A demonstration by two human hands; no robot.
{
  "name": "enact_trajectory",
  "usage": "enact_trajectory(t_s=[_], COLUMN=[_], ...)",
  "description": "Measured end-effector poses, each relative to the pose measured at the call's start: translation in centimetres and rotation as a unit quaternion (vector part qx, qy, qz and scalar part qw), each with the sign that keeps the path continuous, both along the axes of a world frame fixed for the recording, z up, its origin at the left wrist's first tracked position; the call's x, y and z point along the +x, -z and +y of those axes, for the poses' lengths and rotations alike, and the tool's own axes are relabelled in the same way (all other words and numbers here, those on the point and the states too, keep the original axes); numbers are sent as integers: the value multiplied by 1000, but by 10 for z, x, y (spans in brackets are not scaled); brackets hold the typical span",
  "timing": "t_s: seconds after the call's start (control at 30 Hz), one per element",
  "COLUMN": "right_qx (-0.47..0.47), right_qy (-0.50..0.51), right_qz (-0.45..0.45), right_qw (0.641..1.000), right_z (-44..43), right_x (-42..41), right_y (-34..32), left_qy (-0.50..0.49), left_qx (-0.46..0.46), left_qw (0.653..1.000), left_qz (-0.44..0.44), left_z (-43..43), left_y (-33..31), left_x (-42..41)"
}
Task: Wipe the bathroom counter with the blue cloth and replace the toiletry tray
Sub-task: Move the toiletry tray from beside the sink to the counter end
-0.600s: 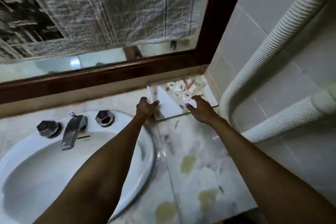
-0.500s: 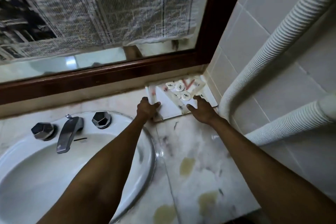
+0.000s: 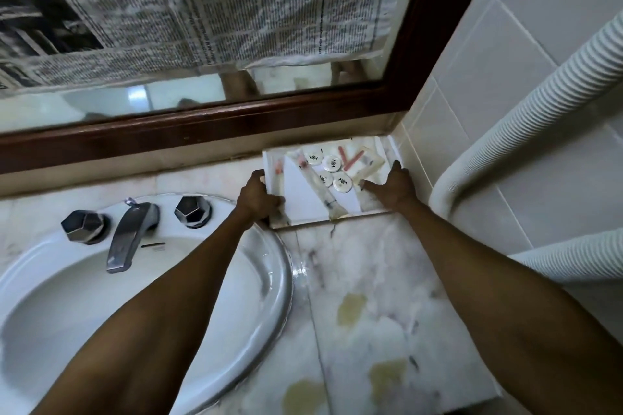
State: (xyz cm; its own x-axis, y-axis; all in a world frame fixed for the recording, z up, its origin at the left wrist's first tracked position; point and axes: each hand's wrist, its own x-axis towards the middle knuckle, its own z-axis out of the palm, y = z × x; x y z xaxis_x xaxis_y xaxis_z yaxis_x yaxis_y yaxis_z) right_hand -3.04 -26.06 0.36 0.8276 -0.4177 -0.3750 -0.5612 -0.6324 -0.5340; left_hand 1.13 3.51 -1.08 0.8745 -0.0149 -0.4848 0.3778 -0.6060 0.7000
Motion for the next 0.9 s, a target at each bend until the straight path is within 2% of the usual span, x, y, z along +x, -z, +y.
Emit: enact_trajectory(t_s=[0.3,0.53,0.9], right_qx=[51,61,79], right_qy=[-4,-18,-63], right_qz=[-87,-130,-204], right_qw=[995,989,974], right_z=[42,98,245], right_x=[-35,-66,-110], right_y=[-7,-33,-93], left_qy=[8,8,-38], left_qx=[-13,-65,-71], left_qw=[999,995,985], left_qz=[-46,-77,-149], left_z=[55,120,272], left_y=[-31,-72,-128], left_x=[-32,-80,-160])
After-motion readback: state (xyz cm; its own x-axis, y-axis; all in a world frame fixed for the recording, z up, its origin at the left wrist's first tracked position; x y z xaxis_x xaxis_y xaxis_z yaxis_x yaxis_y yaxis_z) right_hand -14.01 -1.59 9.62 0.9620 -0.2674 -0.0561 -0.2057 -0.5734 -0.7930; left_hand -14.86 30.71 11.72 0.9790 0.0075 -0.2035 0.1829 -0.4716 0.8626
